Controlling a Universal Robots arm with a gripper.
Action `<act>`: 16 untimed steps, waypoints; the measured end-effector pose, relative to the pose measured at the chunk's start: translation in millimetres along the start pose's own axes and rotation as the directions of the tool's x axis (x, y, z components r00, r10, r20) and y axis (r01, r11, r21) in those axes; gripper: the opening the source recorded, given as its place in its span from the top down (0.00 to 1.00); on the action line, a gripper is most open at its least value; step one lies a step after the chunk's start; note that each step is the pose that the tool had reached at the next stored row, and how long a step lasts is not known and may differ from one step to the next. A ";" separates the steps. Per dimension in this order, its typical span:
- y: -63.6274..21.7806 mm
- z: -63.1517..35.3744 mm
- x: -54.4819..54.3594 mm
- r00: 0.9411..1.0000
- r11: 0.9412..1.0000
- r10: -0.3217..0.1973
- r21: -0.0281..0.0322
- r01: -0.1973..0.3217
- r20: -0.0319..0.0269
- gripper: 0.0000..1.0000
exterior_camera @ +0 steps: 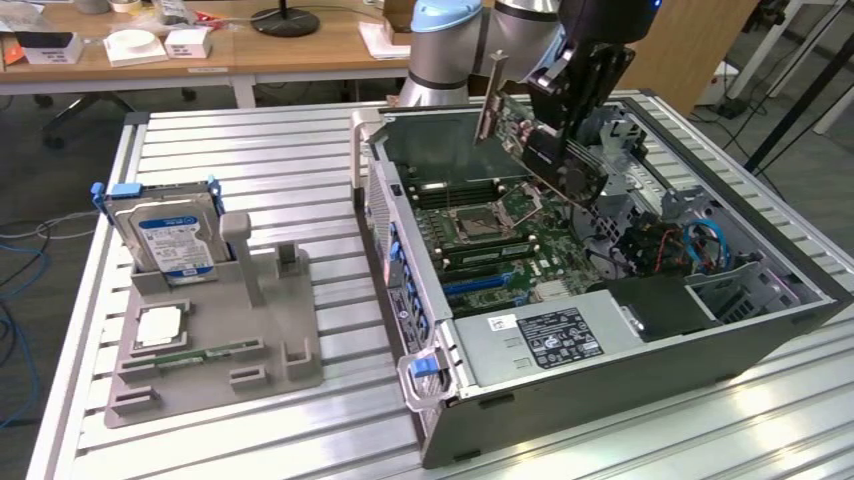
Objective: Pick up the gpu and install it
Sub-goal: 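Insert the gpu into the slot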
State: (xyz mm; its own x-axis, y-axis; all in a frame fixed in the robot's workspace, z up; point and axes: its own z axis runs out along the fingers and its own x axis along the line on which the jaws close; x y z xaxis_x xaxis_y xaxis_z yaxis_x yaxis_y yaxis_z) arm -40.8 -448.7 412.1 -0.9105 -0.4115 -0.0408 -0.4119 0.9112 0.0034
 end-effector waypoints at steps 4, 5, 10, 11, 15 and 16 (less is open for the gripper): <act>0.0 0.0 0.0 1.000 1.000 -0.023 -0.001 0.023 0.000 0.74; 0.0 0.0 0.0 1.000 1.000 -0.030 -0.001 0.030 0.000 0.74; 0.0 0.0 0.0 0.998 0.998 -0.058 -0.002 0.058 0.000 0.74; 0.0 0.0 0.0 0.998 0.998 -0.064 -0.003 0.064 0.000 0.74; 0.0 0.0 0.0 0.996 0.996 -0.085 -0.003 0.085 0.000 0.74; 0.0 0.0 0.0 0.996 0.996 -0.091 -0.004 0.091 0.000 0.74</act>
State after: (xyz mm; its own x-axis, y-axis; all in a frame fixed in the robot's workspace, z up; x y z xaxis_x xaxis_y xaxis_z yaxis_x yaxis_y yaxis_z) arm -40.8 -448.7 412.1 -0.8695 -0.4923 -0.0408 -0.4928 0.8701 0.0034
